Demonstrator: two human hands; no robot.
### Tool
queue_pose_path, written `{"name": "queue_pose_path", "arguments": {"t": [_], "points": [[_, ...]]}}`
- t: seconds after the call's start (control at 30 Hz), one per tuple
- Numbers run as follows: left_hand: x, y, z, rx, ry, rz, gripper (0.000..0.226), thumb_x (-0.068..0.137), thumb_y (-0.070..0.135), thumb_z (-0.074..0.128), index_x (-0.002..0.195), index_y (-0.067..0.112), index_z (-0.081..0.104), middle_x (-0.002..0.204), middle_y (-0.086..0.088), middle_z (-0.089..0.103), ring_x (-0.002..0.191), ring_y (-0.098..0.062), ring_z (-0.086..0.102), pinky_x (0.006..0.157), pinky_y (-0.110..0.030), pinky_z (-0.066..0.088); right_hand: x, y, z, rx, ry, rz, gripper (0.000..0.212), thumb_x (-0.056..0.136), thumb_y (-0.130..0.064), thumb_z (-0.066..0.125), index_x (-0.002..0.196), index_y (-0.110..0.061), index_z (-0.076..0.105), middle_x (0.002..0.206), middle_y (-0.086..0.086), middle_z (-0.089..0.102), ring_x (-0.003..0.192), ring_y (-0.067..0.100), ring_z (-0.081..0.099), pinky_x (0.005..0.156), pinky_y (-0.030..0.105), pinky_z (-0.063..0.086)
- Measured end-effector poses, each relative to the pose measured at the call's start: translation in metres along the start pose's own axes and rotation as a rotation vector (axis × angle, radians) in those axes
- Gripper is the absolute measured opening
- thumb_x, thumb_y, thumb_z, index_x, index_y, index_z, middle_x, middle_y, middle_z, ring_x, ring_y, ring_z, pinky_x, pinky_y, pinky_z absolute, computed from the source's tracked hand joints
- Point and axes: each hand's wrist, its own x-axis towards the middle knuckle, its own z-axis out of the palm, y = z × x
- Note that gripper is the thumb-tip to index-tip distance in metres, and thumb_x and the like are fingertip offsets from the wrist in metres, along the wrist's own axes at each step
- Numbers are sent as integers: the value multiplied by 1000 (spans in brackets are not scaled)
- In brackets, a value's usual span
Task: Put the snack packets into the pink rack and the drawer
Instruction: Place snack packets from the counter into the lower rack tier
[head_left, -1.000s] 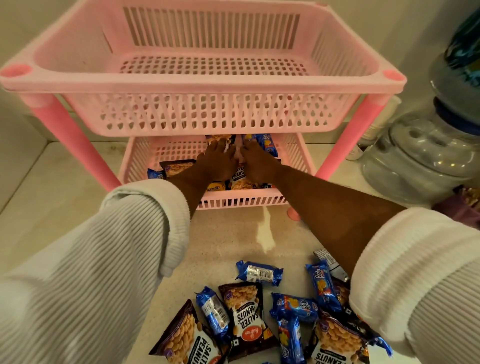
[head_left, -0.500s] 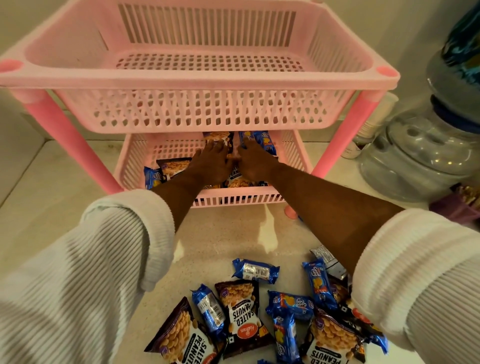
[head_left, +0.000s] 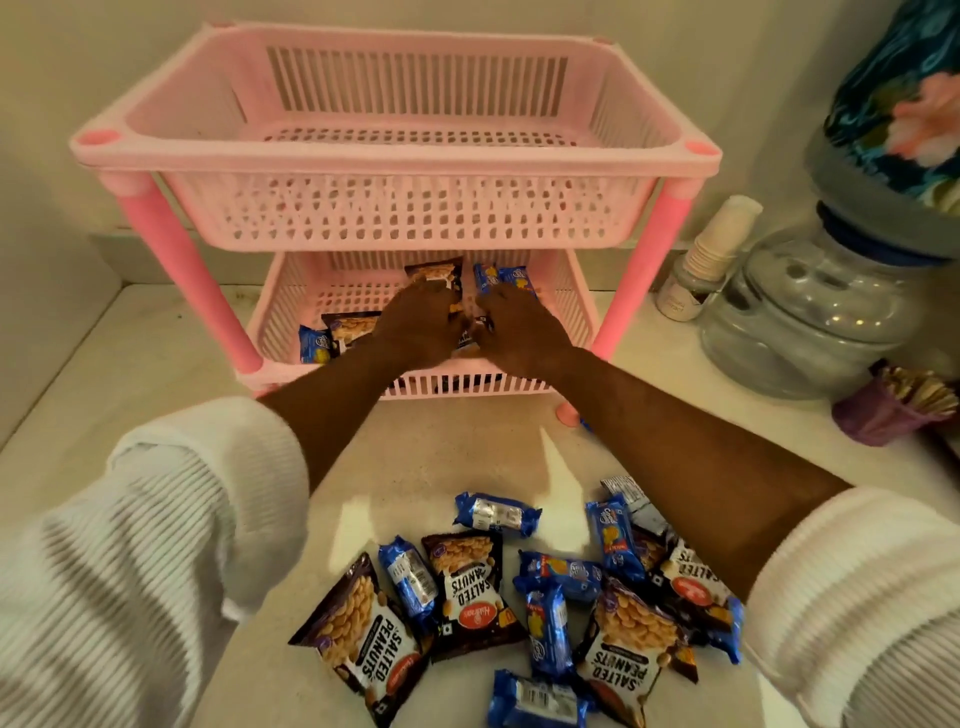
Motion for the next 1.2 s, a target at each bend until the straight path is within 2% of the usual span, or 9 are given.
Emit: {"name": "queue_pose_path", "arguments": {"t": [0.13,0.2,0.27,0.4,0.53,0.63,0.83,1.0,1.2], "points": [[-55,30,-7,-115,178,68,35,96,34,53,125,14,60,127,-10,57,118,-28,50,98,-41,43,-63,3,-5,95,329,-183,25,95,-27,58,113,-12,66,117,8,61,108,26,54,87,35,45],[-83,42,-4,-107,251,121,32,94,30,55,121,14,61,125,-9,57,118,-29,50,97,-42,43,-93,11,-3,125,438,-180,18,93,-25,59,105,-16,69,109,2,65,102,19,56,81,29,45],[-109,54,4,-118,276,191,27,92,27,57,115,16,63,118,-7,58,114,-26,49,95,-39,41,-122,24,1,94,454,-113,17,94,-27,58,101,-18,70,105,-1,66,97,17,58,76,29,48],[-150,65,30,-193,78,236,23,94,30,57,115,21,64,115,1,60,115,-18,49,94,-32,39,-172,57,10,96,209,76,17,92,-32,61,103,-24,71,107,-3,65,96,17,64,80,34,53],[-172,68,56,-206,-253,160,43,93,39,60,132,23,56,132,1,54,127,-18,45,104,-35,41,-210,81,5,18,67,204,23,87,-41,67,105,-27,72,106,-2,67,99,20,64,79,35,53],[-178,72,71,-179,-371,105,54,91,40,62,142,25,48,141,1,48,131,-21,42,107,-37,40,-232,94,-5,-84,-7,257,35,85,-48,69,113,-28,70,115,3,64,109,26,58,83,37,52],[-180,79,86,-116,-355,40,55,86,25,66,139,23,52,135,-3,55,125,-26,47,103,-41,42,-274,114,-24,-50,-281,217,70,78,-67,69,135,-31,53,138,4,45,125,28,47,97,44,48],[-179,87,92,-106,-329,-37,52,87,22,66,137,22,51,135,-4,57,124,-26,51,102,-40,43,-291,124,-31,-39,-381,163,97,70,-58,82,150,-33,35,155,2,32,137,28,37,106,45,42],[-181,97,96,-124,-286,-162,50,87,25,67,133,23,49,134,-5,56,121,-26,53,99,-39,46,-293,137,-25,-31,-346,171,93,70,-47,84,148,-35,35,144,2,42,125,25,47,92,42,50]]}}
